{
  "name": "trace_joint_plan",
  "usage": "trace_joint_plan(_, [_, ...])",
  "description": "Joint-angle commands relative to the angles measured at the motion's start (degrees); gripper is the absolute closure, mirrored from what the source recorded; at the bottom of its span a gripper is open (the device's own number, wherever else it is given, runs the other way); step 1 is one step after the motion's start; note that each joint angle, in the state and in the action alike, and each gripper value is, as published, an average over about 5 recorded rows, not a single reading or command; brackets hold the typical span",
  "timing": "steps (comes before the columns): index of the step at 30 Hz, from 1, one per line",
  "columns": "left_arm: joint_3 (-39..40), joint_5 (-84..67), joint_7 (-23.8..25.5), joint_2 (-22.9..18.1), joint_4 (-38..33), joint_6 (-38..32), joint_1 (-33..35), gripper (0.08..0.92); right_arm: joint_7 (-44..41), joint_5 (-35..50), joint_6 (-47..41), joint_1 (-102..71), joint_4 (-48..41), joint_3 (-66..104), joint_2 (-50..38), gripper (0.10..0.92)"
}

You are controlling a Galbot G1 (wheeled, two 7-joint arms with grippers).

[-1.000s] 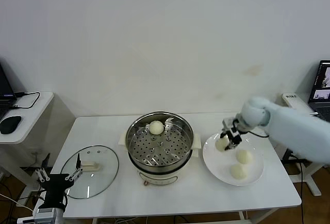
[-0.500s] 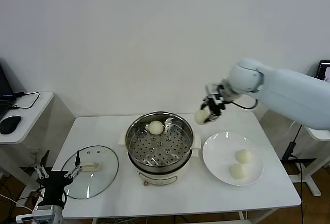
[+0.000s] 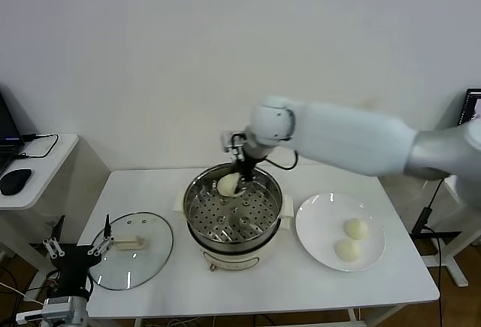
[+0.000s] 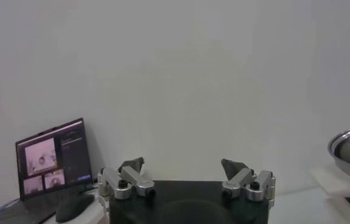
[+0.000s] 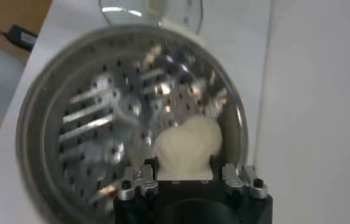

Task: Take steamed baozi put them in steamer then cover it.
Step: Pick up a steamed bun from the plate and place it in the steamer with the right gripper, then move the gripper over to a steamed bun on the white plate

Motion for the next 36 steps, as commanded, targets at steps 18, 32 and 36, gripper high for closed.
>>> trace_joint_plan(18, [0.2, -0.1, 0.1, -0.1, 0.5, 0.0, -0.2, 0.177, -1.1, -4.4, -1.6, -2.7, -5.1, 0.0, 5.5, 0.298])
trace_joint_plan(32, [1.2, 0.0, 0.3, 0.4, 0.1, 0.2, -0.6, 0.177, -15.2, -15.9, 13.5, 9.4, 13.3, -0.9, -26.8, 0.203])
trace_joint_plan(36, [1.4, 0.2, 0.3, 0.4, -0.3, 0.3, -0.5, 0.177, -17.0, -21.9, 17.3, 6.7, 16.8, 0.1, -38.2, 0.203])
